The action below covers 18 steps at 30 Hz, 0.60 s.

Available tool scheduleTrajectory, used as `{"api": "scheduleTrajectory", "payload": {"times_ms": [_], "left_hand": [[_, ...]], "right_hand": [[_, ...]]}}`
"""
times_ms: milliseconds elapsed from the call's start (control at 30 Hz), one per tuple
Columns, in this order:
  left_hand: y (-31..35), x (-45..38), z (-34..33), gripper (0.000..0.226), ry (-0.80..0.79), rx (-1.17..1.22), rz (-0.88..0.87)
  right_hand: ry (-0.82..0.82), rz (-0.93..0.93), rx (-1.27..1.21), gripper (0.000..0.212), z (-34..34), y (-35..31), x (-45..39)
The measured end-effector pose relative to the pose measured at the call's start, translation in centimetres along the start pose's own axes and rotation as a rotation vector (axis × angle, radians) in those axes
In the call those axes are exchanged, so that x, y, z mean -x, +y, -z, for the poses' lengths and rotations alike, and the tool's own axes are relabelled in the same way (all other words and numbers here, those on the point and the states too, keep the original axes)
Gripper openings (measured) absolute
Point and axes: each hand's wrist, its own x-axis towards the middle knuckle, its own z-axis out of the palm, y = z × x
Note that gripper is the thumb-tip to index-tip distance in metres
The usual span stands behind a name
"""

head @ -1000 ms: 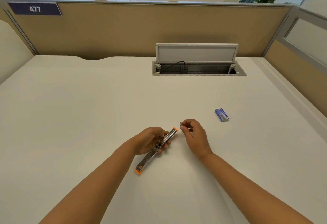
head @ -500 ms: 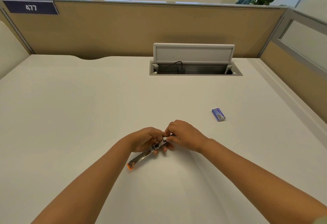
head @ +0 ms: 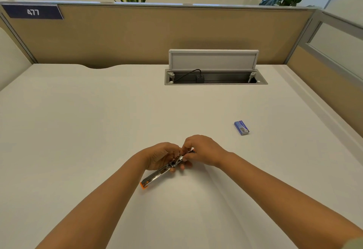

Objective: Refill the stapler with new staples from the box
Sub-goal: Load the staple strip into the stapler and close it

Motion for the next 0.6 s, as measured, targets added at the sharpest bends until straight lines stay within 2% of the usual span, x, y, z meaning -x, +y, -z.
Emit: {"api": "scheduleTrajectory", "payload": {"times_ms": [200, 600], "left_hand": [[0.03, -0.06, -0.02, 0.035, 0.005, 0.018, -0.007], [-0.05, -0.12, 0.06, 0.039, -0.008, 0.024, 0.001]], "right_hand": [[0.035, -0.008, -0.031, 0.016, -0.31, 0.17, 0.17], [0.034, 0.125, 0.129, 0.019, -0.03, 0.25, 0.30]]}}
